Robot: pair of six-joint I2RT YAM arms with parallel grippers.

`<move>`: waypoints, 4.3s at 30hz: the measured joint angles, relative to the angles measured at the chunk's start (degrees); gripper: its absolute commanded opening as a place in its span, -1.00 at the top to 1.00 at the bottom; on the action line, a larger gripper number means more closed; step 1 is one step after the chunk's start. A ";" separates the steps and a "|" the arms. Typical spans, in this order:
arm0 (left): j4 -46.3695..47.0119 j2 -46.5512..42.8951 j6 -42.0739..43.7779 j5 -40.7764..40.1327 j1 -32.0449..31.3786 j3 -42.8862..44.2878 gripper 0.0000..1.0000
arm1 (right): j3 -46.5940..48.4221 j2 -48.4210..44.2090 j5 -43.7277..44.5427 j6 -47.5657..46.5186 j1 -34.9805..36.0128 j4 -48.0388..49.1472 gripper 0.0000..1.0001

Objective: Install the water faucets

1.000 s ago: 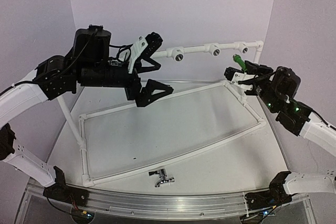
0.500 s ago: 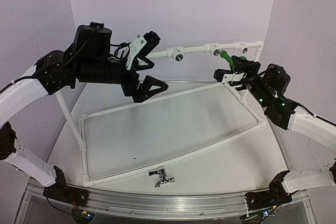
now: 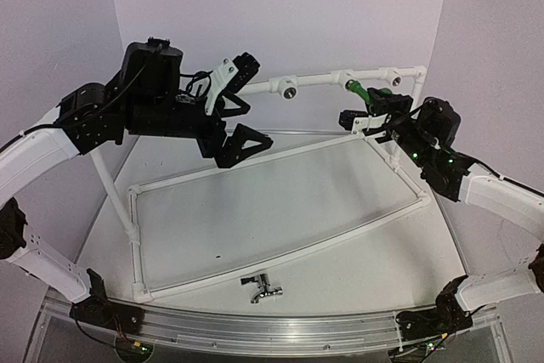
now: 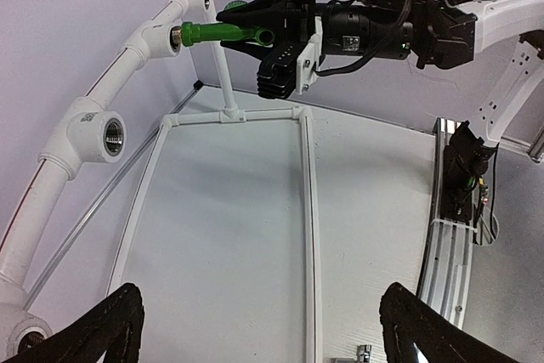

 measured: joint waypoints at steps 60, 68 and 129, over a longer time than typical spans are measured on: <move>1.88 -0.87 -1.96 0.24 0.00 -1.78 -0.92 | 12.01 5.20 8.13 35.63 3.82 -17.74 1.00; 1.95 -0.92 -2.16 0.25 0.00 -1.81 -0.92 | 12.87 5.25 6.97 43.97 3.75 -19.72 1.00; 2.99 -2.31 -2.40 0.24 0.00 -3.49 -0.92 | 24.63 11.10 -25.85 102.91 -8.56 -32.65 1.00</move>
